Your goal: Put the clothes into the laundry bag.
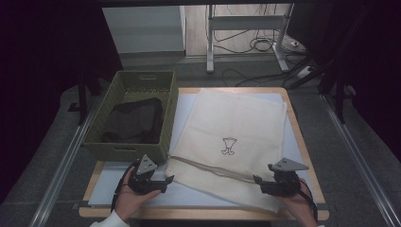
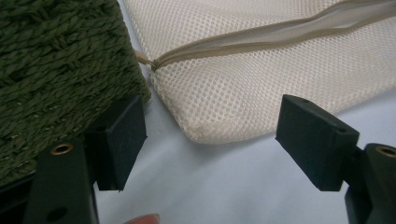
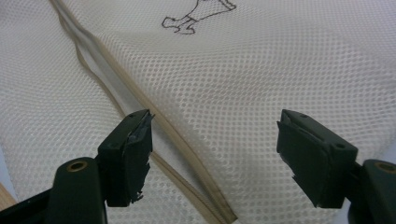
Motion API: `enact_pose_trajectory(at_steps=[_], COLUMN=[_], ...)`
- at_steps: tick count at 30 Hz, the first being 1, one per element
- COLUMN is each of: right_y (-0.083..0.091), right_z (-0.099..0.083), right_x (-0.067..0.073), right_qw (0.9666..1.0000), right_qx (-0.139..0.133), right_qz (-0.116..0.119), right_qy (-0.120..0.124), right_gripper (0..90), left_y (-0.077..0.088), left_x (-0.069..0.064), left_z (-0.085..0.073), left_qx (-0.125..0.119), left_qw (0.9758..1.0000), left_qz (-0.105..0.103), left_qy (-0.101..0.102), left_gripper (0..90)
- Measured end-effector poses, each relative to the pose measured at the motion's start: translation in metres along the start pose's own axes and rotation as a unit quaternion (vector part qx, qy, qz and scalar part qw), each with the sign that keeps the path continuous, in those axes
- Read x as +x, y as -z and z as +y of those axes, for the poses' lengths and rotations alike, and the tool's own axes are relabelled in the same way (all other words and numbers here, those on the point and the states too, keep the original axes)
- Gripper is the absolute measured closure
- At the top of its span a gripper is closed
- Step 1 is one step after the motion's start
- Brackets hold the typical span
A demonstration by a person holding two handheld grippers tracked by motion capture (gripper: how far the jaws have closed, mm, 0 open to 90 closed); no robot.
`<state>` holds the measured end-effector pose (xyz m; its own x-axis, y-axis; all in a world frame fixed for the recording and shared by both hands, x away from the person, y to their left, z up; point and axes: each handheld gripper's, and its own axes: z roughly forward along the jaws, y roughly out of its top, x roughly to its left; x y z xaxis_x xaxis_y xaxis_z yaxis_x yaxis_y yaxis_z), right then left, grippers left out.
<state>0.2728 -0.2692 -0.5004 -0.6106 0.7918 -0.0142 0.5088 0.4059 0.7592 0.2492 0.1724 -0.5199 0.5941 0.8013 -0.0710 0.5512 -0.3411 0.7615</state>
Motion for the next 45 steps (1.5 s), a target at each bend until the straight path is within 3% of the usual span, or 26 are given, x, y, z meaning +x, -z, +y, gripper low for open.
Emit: enact_pose_trajectory(at_steps=[27, 45], right_y=[-0.004, -0.003], right_z=[0.004, 0.037], right_x=[-0.009, -0.002], right_qw=[0.9999, 0.9994], right_qx=[0.014, 0.030], right_qz=[0.001, 0.013], right_qy=[-0.007, -0.012], right_gripper=[31.3, 37.1], left_y=[0.002, 0.009], left_x=[-0.001, 0.000], left_z=[-0.006, -0.009], left_qx=[-0.002, -0.012], left_qw=[0.9999, 0.9998], left_qz=[0.012, 0.017], left_qy=[-0.007, -0.003], left_gripper=[22.5, 22.4])
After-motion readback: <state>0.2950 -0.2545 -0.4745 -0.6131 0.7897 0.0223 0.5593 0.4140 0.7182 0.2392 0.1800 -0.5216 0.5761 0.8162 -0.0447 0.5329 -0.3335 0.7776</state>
